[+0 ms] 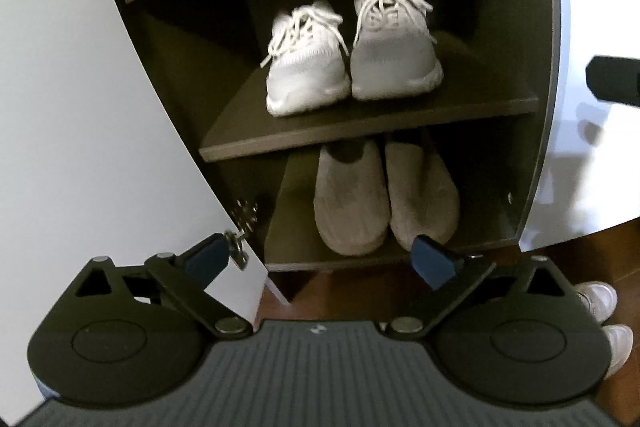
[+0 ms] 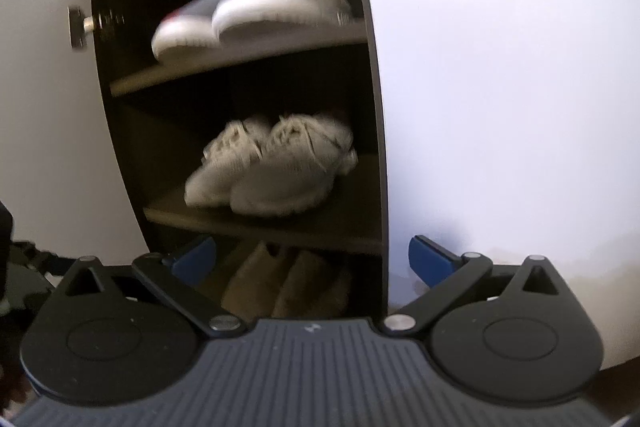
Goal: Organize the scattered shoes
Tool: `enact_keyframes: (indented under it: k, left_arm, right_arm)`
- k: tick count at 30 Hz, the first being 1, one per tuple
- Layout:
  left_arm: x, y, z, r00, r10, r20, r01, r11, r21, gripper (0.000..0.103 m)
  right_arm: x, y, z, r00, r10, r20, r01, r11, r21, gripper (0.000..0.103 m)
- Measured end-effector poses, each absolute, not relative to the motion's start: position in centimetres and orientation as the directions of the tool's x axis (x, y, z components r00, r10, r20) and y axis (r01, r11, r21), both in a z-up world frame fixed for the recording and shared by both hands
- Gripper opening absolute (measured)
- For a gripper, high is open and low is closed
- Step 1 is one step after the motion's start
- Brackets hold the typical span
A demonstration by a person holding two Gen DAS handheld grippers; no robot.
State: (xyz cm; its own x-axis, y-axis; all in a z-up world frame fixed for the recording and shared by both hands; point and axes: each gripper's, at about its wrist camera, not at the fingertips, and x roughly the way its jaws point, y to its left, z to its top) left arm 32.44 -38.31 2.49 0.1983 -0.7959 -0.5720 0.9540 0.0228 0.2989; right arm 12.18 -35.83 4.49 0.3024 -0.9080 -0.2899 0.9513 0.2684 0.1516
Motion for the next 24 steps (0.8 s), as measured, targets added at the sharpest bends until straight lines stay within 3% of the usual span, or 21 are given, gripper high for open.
enact_keyframes:
  k: [7,24]
  left_arm:
    - [31.8,-37.5,5.2,0.184,-0.831,-0.524,0.955,0.024,0.297,0.1]
    - [30.8,-37.1,8.9,0.17,-0.876,-0.452,0.95,0.025,0.31,0.101]
  right_arm:
    - [11.8,-35.0,6.5,0.318,-0.921,-0.226,0.946,0.292,0.139,0.102]
    - [12.3,-34.7,8.7,0.308,-0.932,-0.191,0.948,0.285,0.139,0.102]
